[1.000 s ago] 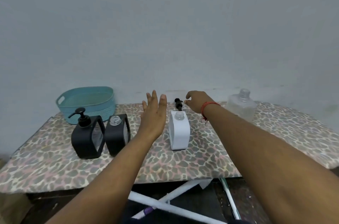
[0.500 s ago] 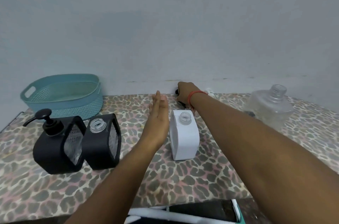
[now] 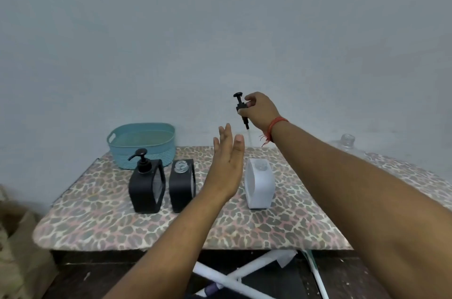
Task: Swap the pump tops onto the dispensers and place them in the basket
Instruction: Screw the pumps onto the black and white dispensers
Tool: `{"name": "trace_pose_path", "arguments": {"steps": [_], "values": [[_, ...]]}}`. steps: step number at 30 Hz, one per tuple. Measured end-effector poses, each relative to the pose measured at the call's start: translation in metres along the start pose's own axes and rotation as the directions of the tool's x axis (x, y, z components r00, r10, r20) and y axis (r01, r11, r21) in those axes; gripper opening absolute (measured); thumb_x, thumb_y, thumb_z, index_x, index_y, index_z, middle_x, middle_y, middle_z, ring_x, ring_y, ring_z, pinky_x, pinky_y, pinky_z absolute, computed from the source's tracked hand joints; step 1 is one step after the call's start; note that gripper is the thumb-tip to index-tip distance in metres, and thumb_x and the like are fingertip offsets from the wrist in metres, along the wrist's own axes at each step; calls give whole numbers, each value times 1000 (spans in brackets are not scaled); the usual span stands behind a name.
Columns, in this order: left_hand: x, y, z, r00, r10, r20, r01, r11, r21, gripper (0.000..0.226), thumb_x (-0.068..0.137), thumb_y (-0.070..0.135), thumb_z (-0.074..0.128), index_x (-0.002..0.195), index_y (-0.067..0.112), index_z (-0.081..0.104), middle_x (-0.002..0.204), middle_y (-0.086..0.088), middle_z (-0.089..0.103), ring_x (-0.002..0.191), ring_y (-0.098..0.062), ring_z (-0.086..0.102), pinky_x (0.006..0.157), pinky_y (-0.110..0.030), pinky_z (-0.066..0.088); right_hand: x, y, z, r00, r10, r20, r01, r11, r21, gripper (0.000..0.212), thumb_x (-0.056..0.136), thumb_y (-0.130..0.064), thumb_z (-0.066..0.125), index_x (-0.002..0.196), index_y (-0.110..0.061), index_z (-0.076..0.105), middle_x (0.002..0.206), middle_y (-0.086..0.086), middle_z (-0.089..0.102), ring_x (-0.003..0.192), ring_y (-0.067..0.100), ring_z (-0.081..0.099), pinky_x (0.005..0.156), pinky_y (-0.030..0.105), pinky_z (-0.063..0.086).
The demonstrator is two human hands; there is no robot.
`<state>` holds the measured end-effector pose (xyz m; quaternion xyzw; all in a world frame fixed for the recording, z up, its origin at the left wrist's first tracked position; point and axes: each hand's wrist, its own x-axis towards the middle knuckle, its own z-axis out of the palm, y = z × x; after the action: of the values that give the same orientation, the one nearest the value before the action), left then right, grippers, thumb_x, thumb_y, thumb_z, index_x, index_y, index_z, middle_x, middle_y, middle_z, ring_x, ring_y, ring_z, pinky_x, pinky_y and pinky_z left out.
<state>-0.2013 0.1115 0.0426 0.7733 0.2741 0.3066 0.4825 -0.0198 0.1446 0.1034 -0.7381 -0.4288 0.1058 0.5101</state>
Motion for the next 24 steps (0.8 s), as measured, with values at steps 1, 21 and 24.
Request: {"name": "trace_pose_path", "arguments": {"steps": [1, 21, 24], "values": [[-7, 2, -6, 1000, 19, -13, -19, 1000, 6, 82, 86, 77, 14, 159, 45, -2, 168, 22, -10, 153, -2, -15, 128, -44, 2, -11, -10, 3, 1000, -17, -4, 17, 1000, 22, 44, 87, -9, 69, 128, -7, 54, 103, 1, 57, 93, 16, 59, 78, 24, 47], [-59, -86, -77, 979, -37, -202, 105, 935, 339, 90, 102, 55, 47, 162, 20, -10, 170, 3, -18, 154, -18, -22, 128, -44, 1, -112, -62, 104, 990, -139, 0, 135, 959, 248, 23, 88, -5, 68, 106, -17, 63, 102, -1, 68, 99, 19, 66, 98, 40, 52], [-53, -92, -77, 978, -17, -206, 91, 930, 355, 91, 102, 54, 48, 162, 18, -11, 169, 1, -19, 154, -16, -21, 128, -42, 0, -107, -64, 111, 984, -173, -42, 178, 949, 260, 25, 87, -7, 68, 111, -15, 64, 106, 0, 68, 100, 17, 65, 97, 37, 52]]}}
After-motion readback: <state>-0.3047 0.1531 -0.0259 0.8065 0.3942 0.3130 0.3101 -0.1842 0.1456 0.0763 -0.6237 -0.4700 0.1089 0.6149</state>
